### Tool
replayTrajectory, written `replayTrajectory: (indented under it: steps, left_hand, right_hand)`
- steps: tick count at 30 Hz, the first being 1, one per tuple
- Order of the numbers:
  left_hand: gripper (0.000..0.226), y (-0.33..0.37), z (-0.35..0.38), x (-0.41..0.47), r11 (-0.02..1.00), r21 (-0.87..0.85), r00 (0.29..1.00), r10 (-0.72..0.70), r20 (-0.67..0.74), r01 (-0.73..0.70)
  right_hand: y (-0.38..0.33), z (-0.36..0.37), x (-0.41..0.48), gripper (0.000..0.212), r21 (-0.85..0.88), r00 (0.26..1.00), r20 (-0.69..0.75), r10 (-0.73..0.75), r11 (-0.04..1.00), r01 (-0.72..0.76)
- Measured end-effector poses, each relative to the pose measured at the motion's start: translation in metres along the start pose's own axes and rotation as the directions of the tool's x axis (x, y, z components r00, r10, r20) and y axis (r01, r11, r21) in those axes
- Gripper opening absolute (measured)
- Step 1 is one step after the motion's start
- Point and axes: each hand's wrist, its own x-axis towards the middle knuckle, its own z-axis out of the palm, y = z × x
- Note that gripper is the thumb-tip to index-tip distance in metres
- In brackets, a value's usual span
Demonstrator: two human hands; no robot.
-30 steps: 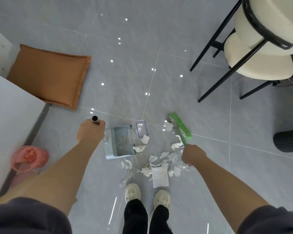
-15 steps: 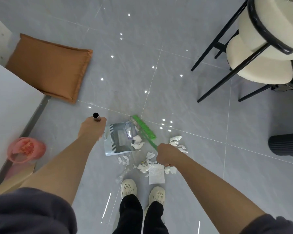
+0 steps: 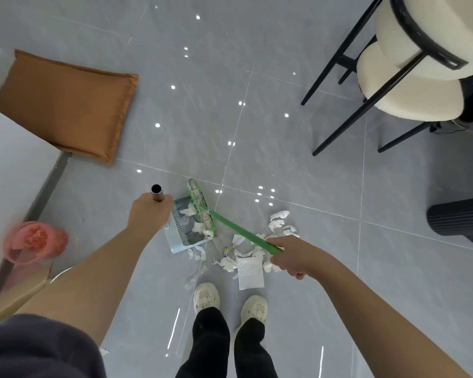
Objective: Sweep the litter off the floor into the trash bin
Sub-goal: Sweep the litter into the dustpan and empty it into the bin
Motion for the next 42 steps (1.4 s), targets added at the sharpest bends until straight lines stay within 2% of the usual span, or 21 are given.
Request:
replayTrajectory:
  steps: [5,9,12,18,23,28,33,36,42]
  left_hand:
    - [0.047,-0.014,0.001,-0.002,0.999,-0.026,0.999,-0.019,-0.027,0.018]
    - [0.036,-0.018,0.004,-0.014,0.999,-0.04,0.999,0.001,-0.041,-0.003]
    - [0.036,-0.019,0.011,-0.027,0.999,-0.048,0.999,0.016,-0.05,-0.018]
    - [0.044,-0.025,0.027,-0.051,1.0,-0.024,0.998,0.018,-0.055,-0.02]
    - [0.041,-0.024,0.042,-0.064,0.997,0.055,0.999,0.046,-0.011,-0.046]
    - [0.043,-0.027,0.052,-0.076,0.993,0.083,0.996,0.08,0.047,-0.084]
    - [0.037,-0.034,0.062,-0.081,0.996,0.06,0.988,0.052,0.144,-0.061]
    - [0.029,-0.041,0.071,-0.084,0.997,0.069,0.981,0.019,0.192,-0.033]
    - [0.02,-0.046,0.081,-0.081,1.0,-0.012,0.987,-0.019,0.157,0.021]
  right_hand:
    - [0.026,0.002,-0.017,0.048,-0.036,0.995,-0.097,-0.033,0.999,0.029]
    - [0.043,-0.003,-0.024,0.044,-0.165,0.982,-0.177,-0.071,0.985,0.041]
    - [0.06,-0.01,-0.029,0.046,-0.246,0.968,-0.238,-0.073,0.969,0.013]
    - [0.116,-0.026,-0.037,0.045,-0.372,0.924,-0.381,-0.035,0.921,-0.119]
    - [0.155,-0.038,-0.039,0.043,-0.384,0.896,-0.439,0.068,0.887,-0.255]
    - [0.181,-0.024,-0.039,0.036,-0.218,0.864,-0.446,0.235,0.908,-0.359]
    - [0.172,0.016,-0.033,0.038,-0.104,0.877,-0.355,0.325,0.918,-0.383]
    - [0.152,0.044,-0.03,0.04,-0.133,0.909,-0.297,0.293,0.93,-0.343]
    - [0.115,0.08,-0.029,0.05,-0.223,0.958,-0.235,0.164,0.95,-0.217]
